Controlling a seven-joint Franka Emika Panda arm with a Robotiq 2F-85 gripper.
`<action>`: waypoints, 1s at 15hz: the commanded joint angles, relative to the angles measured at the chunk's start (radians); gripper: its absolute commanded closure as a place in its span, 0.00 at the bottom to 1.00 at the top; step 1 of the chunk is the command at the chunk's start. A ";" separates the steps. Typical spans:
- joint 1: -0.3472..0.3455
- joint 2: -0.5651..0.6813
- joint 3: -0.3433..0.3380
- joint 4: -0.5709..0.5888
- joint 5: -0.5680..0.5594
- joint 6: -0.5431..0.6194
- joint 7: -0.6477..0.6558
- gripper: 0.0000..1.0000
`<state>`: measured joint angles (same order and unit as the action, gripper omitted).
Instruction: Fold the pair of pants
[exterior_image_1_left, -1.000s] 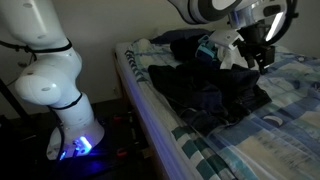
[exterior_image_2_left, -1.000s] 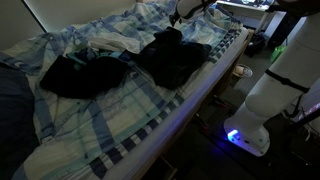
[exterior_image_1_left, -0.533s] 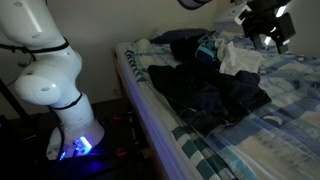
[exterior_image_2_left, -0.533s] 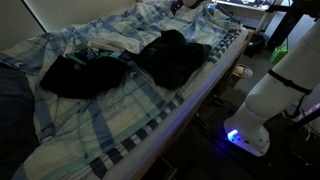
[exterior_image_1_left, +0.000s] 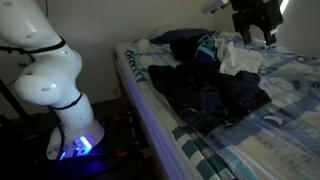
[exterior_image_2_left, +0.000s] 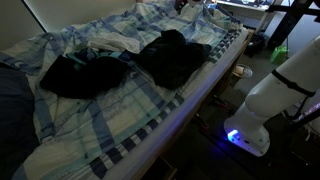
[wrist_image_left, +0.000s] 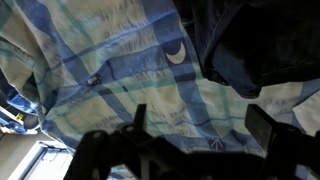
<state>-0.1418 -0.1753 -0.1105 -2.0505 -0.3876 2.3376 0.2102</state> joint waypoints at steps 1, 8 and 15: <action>-0.009 -0.082 0.035 -0.052 -0.015 -0.126 0.058 0.00; 0.012 -0.184 0.083 -0.162 0.058 -0.374 0.111 0.00; 0.031 -0.221 0.123 -0.243 0.101 -0.495 0.146 0.00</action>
<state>-0.1185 -0.3562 -0.0015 -2.2524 -0.3154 1.8964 0.3227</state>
